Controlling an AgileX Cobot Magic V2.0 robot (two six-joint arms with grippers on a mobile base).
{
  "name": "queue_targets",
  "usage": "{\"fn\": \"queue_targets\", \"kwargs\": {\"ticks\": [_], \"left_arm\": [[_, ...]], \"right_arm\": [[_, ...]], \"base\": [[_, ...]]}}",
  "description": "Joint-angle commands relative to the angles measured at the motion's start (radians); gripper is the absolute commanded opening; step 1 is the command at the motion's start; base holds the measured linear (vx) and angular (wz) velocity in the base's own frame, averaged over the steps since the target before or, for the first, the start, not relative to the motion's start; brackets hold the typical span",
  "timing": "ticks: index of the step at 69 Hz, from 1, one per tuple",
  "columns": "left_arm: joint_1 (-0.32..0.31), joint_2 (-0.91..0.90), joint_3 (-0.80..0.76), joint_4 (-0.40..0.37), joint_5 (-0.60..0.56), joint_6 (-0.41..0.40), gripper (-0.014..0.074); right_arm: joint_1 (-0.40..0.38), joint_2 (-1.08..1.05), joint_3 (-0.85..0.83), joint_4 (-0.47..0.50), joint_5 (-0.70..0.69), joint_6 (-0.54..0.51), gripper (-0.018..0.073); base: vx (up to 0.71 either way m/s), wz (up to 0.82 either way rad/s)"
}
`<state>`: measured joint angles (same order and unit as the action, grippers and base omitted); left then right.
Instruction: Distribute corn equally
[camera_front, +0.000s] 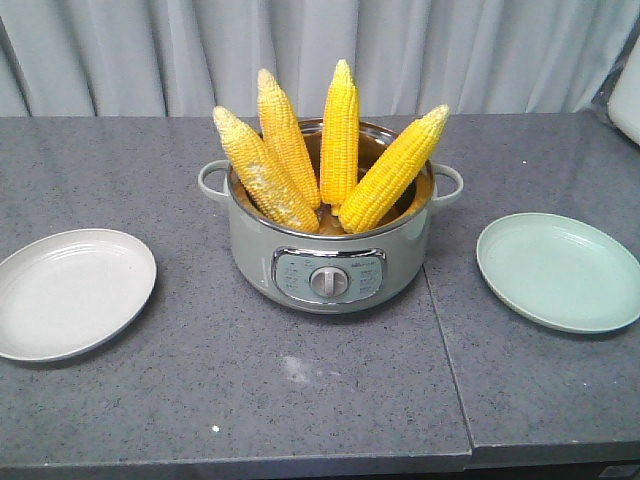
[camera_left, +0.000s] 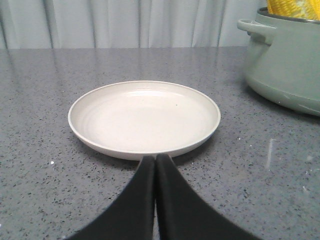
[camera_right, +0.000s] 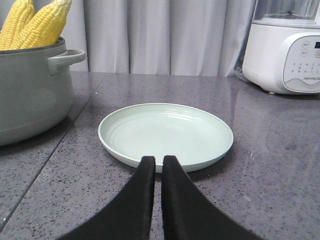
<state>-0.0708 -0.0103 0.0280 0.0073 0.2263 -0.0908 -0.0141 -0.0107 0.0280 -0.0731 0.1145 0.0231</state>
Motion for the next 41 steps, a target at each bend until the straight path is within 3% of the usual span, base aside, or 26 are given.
{"fn": "queue_targets", "kwargs": {"ticks": [1, 8, 14, 29, 41], "left_arm": [[0.0, -0.016, -0.001, -0.002, -0.076, -0.008, -0.0008], [0.0, -0.016, -0.001, -0.001, -0.08, -0.005, -0.0008], [0.0, -0.016, -0.012, -0.046, -0.125, -0.034, -0.0008], [0.0, 0.045, -0.133, -0.046, -0.246, 0.019, -0.0008], [-0.003, 0.252, -0.349, -0.045, -0.147, 0.057, -0.0008]], "right_arm": [[-0.005, -0.012, 0.005, -0.005, -0.074, -0.002, -0.0008], [-0.005, -0.012, 0.003, -0.005, -0.082, 0.0, -0.0008], [-0.005, -0.012, -0.018, 0.055, -0.131, 0.051, -0.0008], [-0.005, 0.101, -0.22, 0.016, -0.125, -0.023, -0.0008], [-0.005, 0.337, -0.418, 0.017, -0.09, -0.023, -0.0008]], "base": [[0.0, 0.0], [0.0, 0.0], [0.0, 0.0], [0.0, 0.0], [0.0, 0.0]]}}
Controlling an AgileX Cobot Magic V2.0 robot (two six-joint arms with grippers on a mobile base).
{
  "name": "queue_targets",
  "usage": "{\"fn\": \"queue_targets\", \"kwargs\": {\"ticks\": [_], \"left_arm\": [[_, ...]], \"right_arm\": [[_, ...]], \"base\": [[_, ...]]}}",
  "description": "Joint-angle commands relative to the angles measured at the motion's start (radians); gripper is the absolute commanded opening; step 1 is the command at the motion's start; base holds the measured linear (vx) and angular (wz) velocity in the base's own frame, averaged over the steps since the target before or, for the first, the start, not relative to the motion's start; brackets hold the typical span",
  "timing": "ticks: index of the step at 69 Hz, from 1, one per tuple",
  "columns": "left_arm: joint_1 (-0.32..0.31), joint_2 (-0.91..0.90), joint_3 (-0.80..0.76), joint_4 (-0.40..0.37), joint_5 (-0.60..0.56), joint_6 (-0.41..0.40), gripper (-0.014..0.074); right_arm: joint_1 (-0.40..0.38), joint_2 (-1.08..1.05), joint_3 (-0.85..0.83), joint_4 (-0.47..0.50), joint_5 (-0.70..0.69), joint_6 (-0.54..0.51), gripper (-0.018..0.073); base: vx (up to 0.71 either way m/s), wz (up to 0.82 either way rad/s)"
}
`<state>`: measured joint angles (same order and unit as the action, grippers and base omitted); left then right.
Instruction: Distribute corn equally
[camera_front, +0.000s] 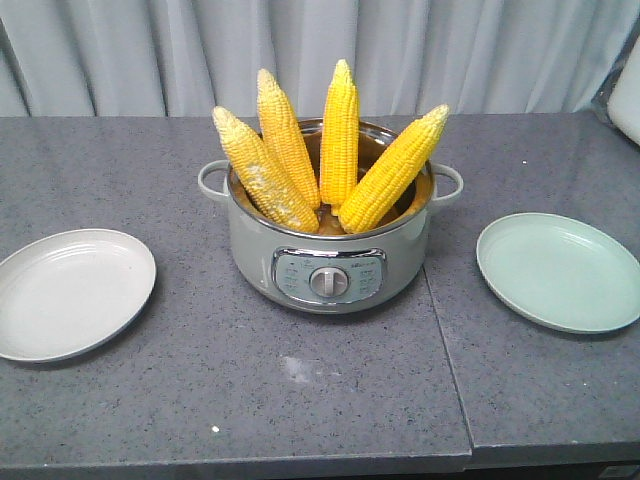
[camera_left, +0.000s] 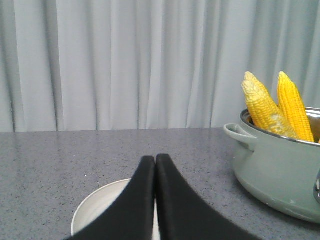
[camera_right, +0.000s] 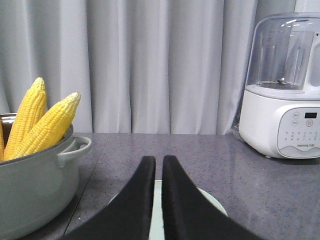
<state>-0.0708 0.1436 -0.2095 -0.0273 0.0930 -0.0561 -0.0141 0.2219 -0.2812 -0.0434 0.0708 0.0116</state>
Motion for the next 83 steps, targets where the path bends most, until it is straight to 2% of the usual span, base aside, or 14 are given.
{"fn": "queue_targets", "kwargs": {"ticks": [1, 20, 33, 46, 53, 60, 83], "left_arm": [[-0.003, 0.113, -0.133, -0.01, -0.001, 0.026, -0.0008], [-0.003, 0.499, -0.421, -0.011, 0.1, 0.047, -0.0008], [-0.003, 0.706, -0.542, -0.012, 0.121, 0.047, -0.0008], [-0.003, 0.876, -0.667, -0.019, 0.212, 0.047, -0.0008], [-0.003, 0.94, -0.721, -0.019, 0.253, 0.047, -0.0008], [-0.003, 0.984, -0.726, -0.019, 0.224, 0.046, -0.0008], [-0.003, 1.005, -0.726, -0.021, 0.241, 0.04, -0.0008]], "right_arm": [[-0.005, 0.119, -0.122, -0.013, -0.036, -0.012, -0.0008], [-0.005, 0.4, -0.339, -0.013, 0.064, -0.012, -0.0008], [-0.005, 0.569, -0.441, -0.01, 0.168, -0.012, -0.0008], [-0.005, 0.731, -0.556, 0.036, 0.245, -0.012, -0.0008], [-0.005, 0.796, -0.597, 0.043, 0.257, -0.012, -0.0008], [-0.005, 0.832, -0.599, 0.043, 0.253, -0.012, -0.0008], [-0.005, 0.855, -0.595, 0.043, 0.256, -0.012, -0.0008]], "base": [[0.0, 0.0], [0.0, 0.0], [0.0, 0.0], [0.0, 0.0], [0.0, 0.0], [0.0, 0.0], [0.0, 0.0]]}}
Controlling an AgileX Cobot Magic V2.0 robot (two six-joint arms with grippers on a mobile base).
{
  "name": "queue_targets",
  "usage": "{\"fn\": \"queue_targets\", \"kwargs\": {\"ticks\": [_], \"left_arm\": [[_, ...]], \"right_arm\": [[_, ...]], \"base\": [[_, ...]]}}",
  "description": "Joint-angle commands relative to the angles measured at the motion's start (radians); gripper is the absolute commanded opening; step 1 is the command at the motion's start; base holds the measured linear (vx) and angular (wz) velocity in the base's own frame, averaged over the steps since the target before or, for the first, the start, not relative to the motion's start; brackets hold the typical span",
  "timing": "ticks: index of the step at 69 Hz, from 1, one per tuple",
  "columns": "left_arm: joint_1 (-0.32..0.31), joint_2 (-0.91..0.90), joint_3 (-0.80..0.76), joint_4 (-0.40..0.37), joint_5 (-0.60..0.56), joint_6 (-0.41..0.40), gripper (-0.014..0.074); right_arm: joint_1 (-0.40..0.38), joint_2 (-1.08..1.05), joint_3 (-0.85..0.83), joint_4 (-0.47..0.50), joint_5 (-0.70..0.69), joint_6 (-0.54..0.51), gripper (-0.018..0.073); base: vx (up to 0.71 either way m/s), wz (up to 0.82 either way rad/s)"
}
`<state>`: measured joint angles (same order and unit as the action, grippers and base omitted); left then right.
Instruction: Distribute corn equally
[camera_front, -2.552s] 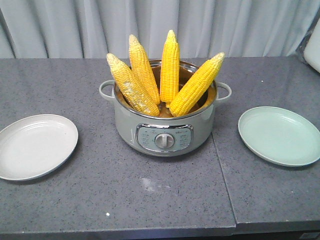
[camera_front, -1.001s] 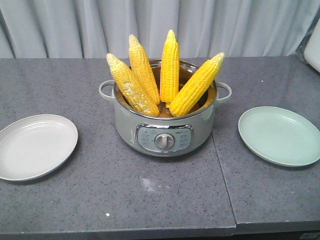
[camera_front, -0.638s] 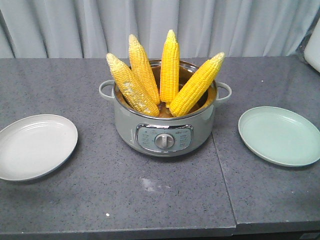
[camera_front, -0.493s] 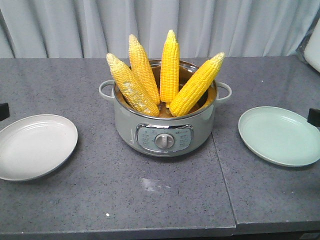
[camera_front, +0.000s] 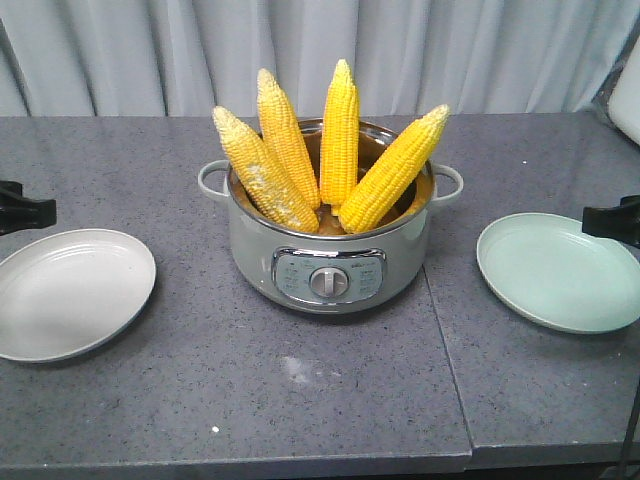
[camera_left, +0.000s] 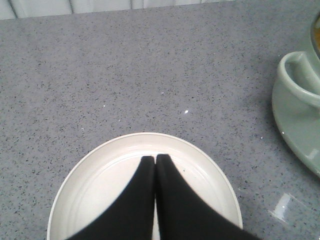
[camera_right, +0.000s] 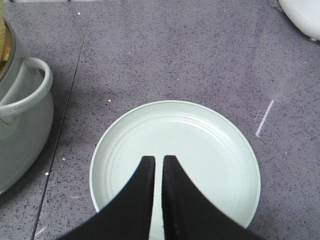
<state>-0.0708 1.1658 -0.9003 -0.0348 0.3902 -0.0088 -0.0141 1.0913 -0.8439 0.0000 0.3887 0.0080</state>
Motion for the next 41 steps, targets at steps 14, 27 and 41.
{"fn": "queue_targets", "kwargs": {"ticks": [14, 27, 41], "left_arm": [[-0.003, -0.017, -0.035, -0.012, -0.009, -0.008, 0.0021], [-0.003, -0.017, -0.035, -0.012, 0.004, -0.008, 0.0186], [-0.003, -0.017, -0.035, -0.023, 0.013, -0.009, 0.051]], "right_arm": [[-0.005, -0.014, -0.033, 0.0, -0.054, -0.008, 0.0036], [-0.005, -0.014, -0.036, 0.032, -0.053, -0.008, 0.0263], [-0.005, -0.014, -0.036, 0.055, -0.041, -0.008, 0.0585]], "base": [[0.0, 0.0], [0.0, 0.0], [0.0, 0.0]]}}
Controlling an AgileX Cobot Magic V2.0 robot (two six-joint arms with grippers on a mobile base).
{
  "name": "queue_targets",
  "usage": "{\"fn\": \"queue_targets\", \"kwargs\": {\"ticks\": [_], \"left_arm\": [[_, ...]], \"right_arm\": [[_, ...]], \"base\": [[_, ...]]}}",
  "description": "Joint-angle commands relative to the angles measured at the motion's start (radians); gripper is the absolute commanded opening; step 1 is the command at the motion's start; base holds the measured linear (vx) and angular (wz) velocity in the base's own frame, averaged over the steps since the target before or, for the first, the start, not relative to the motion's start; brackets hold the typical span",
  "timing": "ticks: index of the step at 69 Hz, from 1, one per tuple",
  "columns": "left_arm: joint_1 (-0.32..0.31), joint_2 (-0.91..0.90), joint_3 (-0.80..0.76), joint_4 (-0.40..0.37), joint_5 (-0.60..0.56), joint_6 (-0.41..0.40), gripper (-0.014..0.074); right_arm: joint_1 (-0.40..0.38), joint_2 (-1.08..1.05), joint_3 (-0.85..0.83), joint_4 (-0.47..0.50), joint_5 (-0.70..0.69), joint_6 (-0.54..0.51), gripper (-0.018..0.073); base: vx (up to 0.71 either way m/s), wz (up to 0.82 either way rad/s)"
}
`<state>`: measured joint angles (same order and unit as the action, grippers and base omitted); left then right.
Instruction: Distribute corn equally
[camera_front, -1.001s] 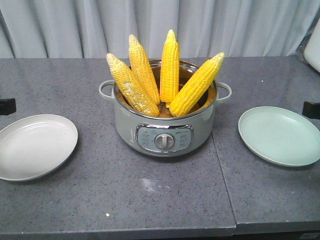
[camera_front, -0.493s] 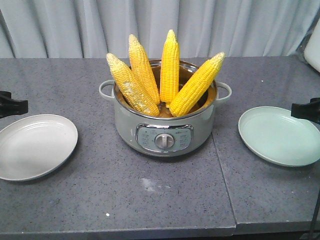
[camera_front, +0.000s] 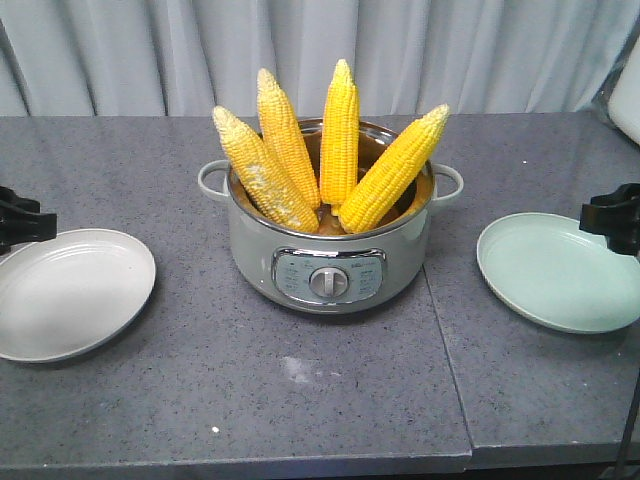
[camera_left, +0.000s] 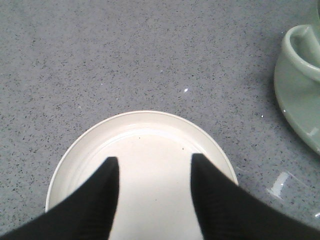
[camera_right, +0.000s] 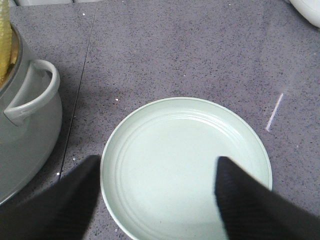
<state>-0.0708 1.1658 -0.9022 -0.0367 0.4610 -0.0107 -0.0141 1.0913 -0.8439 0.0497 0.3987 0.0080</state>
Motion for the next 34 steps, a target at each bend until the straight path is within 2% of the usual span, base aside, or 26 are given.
{"fn": "queue_targets", "kwargs": {"ticks": [1, 9, 21, 34], "left_arm": [[-0.003, -0.017, -0.033, -0.023, -0.059, -0.007, 0.0528], [-0.003, -0.017, -0.033, -0.037, -0.062, -0.007, 0.0629], [-0.003, -0.017, -0.033, -0.037, -0.056, -0.007, 0.0627], [-0.003, -0.017, -0.033, -0.037, -0.053, -0.007, 0.0571]], "right_arm": [[-0.005, -0.014, -0.036, 0.005, -0.048, -0.008, 0.0606], [-0.005, -0.014, -0.036, 0.014, -0.042, -0.008, 0.0659], [-0.005, -0.014, -0.039, 0.141, -0.041, -0.021, 0.0634], [-0.005, -0.014, -0.1, 0.364, -0.01, -0.247, 0.0582]], "base": [[0.0, 0.0], [0.0, 0.0], [0.0, 0.0], [0.0, 0.0]]}}
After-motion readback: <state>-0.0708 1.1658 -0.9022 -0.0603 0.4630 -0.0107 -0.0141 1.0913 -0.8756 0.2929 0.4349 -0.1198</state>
